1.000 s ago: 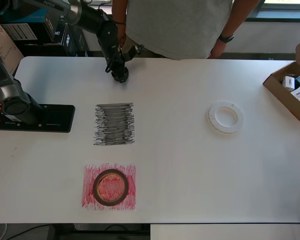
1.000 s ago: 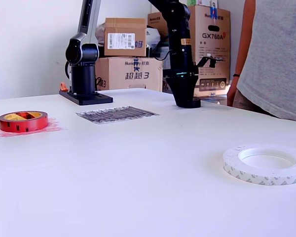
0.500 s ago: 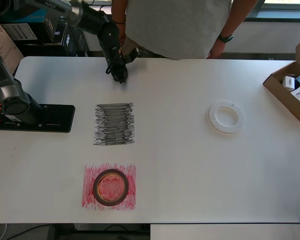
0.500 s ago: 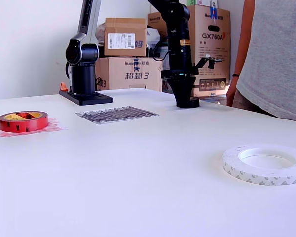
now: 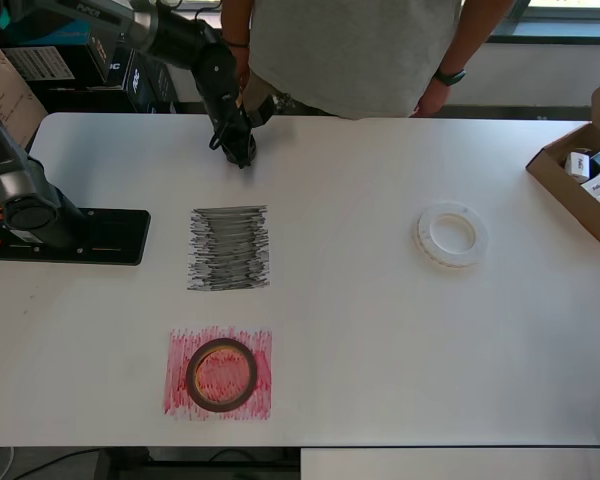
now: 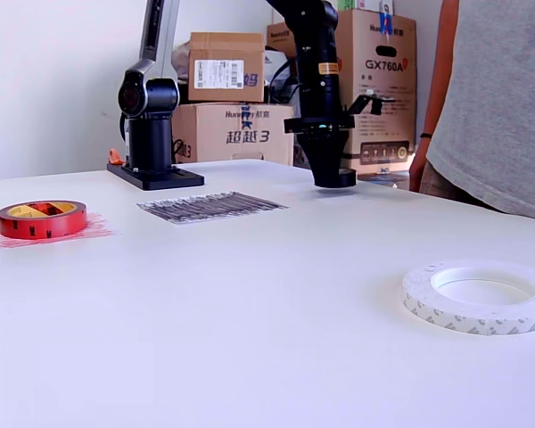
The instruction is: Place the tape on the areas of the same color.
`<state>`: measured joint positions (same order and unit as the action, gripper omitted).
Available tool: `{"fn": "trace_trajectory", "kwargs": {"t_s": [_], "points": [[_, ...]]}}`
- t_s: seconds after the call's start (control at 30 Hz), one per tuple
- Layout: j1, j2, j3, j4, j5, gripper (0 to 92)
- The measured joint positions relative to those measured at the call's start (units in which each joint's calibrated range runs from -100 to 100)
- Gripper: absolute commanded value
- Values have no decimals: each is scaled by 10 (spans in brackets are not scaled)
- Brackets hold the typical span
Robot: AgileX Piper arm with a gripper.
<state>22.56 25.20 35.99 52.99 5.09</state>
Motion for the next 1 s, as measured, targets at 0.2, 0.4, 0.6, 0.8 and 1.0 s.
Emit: {"fn": "trace_trajectory", "kwargs": {"t_s": [0.2, 0.4, 0.6, 0.8, 1.0], "points": [[-33, -84, 42, 27, -42, 0], [-75, -178, 66, 25, -103, 0], [-136, -223, 66, 10, -170, 0], [-199, -217, 66, 10, -229, 0], [-249, -215, 98, 10, -271, 0]]}}
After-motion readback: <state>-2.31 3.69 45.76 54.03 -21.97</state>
